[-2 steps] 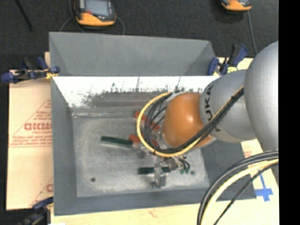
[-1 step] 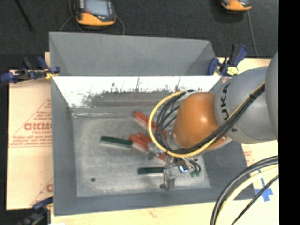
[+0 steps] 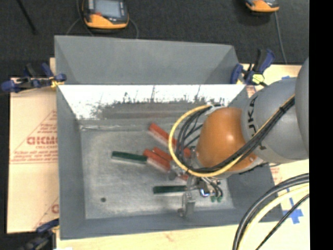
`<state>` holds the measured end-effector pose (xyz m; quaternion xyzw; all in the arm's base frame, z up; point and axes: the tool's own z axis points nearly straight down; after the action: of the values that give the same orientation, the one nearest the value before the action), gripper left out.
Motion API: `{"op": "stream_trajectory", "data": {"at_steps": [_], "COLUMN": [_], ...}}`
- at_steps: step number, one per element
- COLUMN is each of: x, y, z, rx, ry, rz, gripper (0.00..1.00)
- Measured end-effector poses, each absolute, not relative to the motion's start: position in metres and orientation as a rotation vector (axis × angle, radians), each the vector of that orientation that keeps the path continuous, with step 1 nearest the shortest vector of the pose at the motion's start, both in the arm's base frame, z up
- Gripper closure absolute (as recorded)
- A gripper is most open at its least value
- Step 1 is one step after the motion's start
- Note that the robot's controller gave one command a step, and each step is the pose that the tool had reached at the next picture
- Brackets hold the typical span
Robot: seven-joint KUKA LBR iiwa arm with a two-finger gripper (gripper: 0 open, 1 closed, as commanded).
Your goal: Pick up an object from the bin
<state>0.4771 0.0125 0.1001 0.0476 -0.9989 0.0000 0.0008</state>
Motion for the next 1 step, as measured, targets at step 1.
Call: {"op": "stream_trajectory", "data": {"at_steps": [1], "x": [0.4929], "y": [0.0144], "z": [0.071], "rx": [-0.035], "ry": [-3.143], "rz": [-0.003], "gripper": [0.0]}}
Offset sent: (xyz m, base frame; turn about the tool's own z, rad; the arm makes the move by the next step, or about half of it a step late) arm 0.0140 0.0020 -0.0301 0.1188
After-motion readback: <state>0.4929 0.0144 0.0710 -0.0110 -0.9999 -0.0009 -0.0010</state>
